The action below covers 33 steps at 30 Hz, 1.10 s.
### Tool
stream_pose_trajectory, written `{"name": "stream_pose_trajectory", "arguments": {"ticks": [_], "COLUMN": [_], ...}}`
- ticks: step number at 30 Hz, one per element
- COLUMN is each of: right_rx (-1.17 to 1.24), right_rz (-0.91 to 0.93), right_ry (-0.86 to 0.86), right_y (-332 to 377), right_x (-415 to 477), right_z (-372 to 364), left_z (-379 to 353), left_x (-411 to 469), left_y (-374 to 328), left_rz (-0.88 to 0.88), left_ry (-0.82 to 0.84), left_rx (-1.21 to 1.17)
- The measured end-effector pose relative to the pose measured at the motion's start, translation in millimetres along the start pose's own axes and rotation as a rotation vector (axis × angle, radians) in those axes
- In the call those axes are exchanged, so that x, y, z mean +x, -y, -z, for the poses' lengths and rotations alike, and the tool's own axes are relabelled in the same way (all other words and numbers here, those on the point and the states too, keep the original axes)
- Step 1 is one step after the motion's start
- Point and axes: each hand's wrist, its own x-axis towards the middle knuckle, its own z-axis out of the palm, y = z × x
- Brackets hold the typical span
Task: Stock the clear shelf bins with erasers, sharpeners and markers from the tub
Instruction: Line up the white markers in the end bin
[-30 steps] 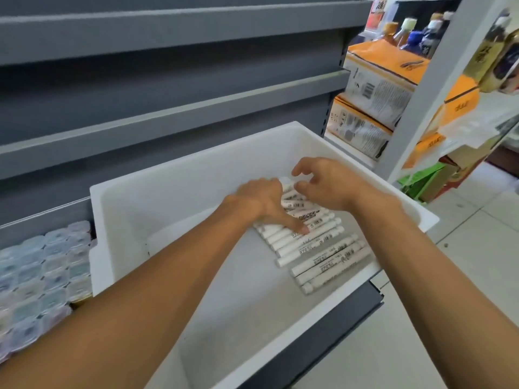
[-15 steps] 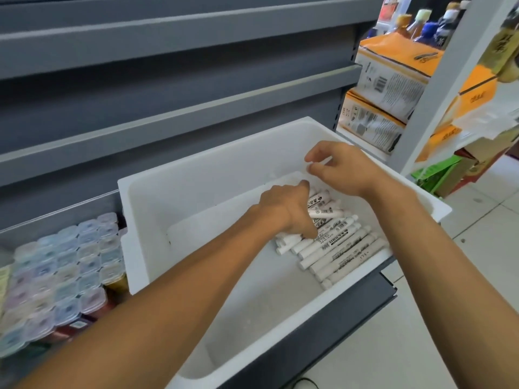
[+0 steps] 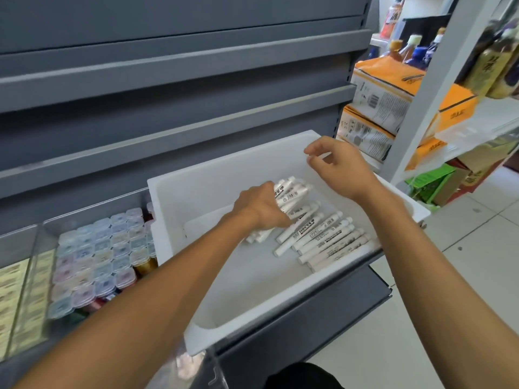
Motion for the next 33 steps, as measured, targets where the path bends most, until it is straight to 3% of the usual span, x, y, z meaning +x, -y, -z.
{"name": "stream_pose_trajectory", "arguments": {"ticks": [6,13,21,33], "right_rx": [0.007,0.078,0.17,0.216], "right_rz": [0.004,0.012,0.122,0.351], "right_ry": [0.048,0.057,0.099,0.371], "right_y": [21.3,60.9,144.6,271.2], "right_x": [-7.8,-29.6,-63.3,-130.4], "right_z": [-1.4,-1.5,-5.9,-95.1], "left_z": [16.6,48.7,95.2,122.6], "left_x": [-28.2,-81.5,-173.2,-310.7], "left_y": [14.4,18.5,45.9,165.8], "left_rz": [0.06,0.068,0.024,0.106], "left_ry": [-0.122,-0.299,-0.434,-0.65], "left_rx": [-0.114,-0.739,-1.131,-1.228]}}
